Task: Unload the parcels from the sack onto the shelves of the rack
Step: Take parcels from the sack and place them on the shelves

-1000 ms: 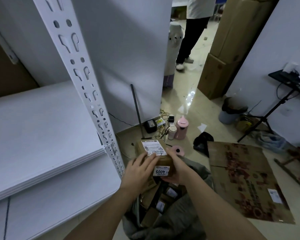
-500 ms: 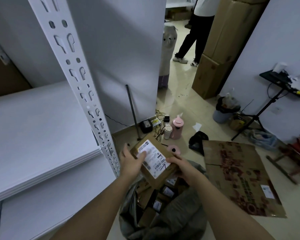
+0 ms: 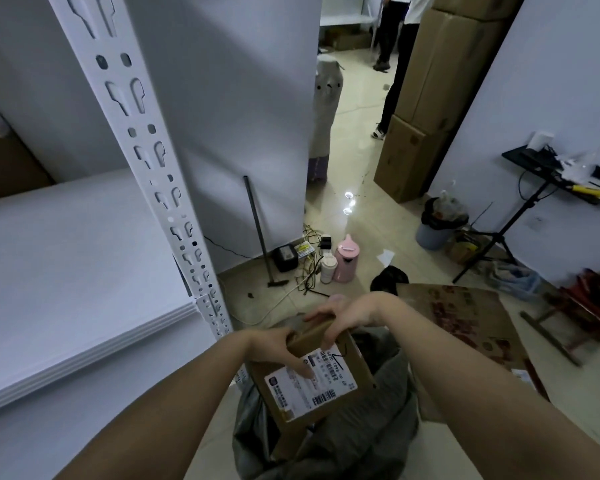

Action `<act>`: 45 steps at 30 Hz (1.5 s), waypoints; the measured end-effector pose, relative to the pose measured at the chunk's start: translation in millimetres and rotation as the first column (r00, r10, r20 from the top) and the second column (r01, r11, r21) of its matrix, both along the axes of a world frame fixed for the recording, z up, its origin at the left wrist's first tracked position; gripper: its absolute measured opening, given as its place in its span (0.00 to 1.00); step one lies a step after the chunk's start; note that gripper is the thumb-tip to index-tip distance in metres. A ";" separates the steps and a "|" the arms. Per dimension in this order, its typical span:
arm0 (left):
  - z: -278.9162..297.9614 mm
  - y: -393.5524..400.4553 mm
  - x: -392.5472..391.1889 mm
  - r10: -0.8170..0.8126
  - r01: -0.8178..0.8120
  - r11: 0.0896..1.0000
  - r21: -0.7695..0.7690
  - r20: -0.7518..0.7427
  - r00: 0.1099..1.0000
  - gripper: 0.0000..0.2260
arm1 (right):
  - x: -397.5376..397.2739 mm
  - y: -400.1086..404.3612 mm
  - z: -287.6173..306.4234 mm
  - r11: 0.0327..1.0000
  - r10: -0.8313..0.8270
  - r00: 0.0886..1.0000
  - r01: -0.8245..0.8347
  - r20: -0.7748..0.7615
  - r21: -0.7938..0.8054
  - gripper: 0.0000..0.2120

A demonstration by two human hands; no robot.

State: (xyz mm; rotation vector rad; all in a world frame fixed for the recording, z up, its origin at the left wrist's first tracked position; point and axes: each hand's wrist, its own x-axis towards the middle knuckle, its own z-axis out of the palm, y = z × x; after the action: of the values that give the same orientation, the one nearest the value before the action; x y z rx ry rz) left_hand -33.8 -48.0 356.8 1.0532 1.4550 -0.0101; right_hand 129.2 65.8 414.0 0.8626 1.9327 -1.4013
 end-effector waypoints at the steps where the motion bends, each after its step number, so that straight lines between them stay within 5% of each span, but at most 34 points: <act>1: -0.9 -2.3 -0.7 0.042 -0.042 0.999 -0.009 0.029 0.999 0.36 | 2.4 0.0 -5.0 0.998 -0.063 0.997 0.062 -0.035 -0.026 0.33; 4: -2.7 -12.3 -0.8 0.264 -0.265 0.964 -0.006 0.110 0.958 0.32 | 9.6 -0.8 -22.2 0.860 -0.508 0.843 0.489 -0.178 -0.142 0.27; 7: -0.3 -21.6 7.2 0.431 -0.435 0.900 0.014 0.118 0.895 0.27 | 8.3 -8.1 -53.1 0.497 -0.829 0.439 0.862 -0.347 -0.098 0.24; 10: 3.4 -26.8 18.3 0.537 -0.546 0.836 0.046 0.132 0.833 0.22 | 9.6 -21.8 -81.5 0.282 -0.899 0.256 0.959 -0.355 -0.022 0.25; 13: 9.0 -31.0 26.6 0.649 -0.666 0.744 0.055 0.180 0.739 0.16 | 13.3 -32.2 -84.9 0.171 -0.979 0.140 0.958 -0.145 -0.229 0.23; 23: 15.8 -79.2 33.1 0.848 -0.867 0.497 0.000 0.211 0.486 0.10 | -7.6 -90.0 -64.2 0.266 -0.957 0.288 0.809 -0.040 -0.524 0.30; 26: 25.6 -103.8 25.4 0.890 -0.915 0.399 0.054 0.218 0.401 0.07 | -32.3 -110.8 -68.2 0.311 -0.944 0.319 0.788 -0.079 -0.531 0.31; 29: 34.0 -136.4 7.7 0.911 -0.943 0.319 0.089 0.245 0.331 0.19 | -61.0 -138.7 -68.4 0.373 -0.924 0.361 0.780 -0.126 -0.503 0.33; 32: 36.9 -179.8 -16.0 0.925 -0.962 0.249 0.110 0.268 0.269 0.20 | -94.1 -165.9 -90.0 0.494 -0.869 0.448 0.746 -0.211 -0.446 0.49; 35: 45.4 -231.3 -41.4 0.923 -0.970 0.196 0.146 0.307 0.233 0.19 | -131.3 -196.6 -107.4 0.576 -0.817 0.496 0.707 -0.293 -0.409 0.53; 39: 56.9 -319.9 -79.8 0.924 -0.978 0.111 0.178 0.343 0.167 0.18 | -177.4 -285.6 -67.7 0.669 -0.743 0.571 0.639 -0.348 -0.380 0.42; 45: 75.7 -464.4 -145.1 0.949 -0.953 -0.069 0.296 0.314 0.029 0.35 | -243.8 -445.8 -9.1 0.810 -0.583 0.620 0.492 -0.525 -0.319 0.20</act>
State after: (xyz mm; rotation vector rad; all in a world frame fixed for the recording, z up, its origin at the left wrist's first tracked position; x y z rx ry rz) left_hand -178.9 -512.4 432.5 0.0249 1.9631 1.4996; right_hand -114.6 -380.1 404.8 1.0760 2.0499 -2.4052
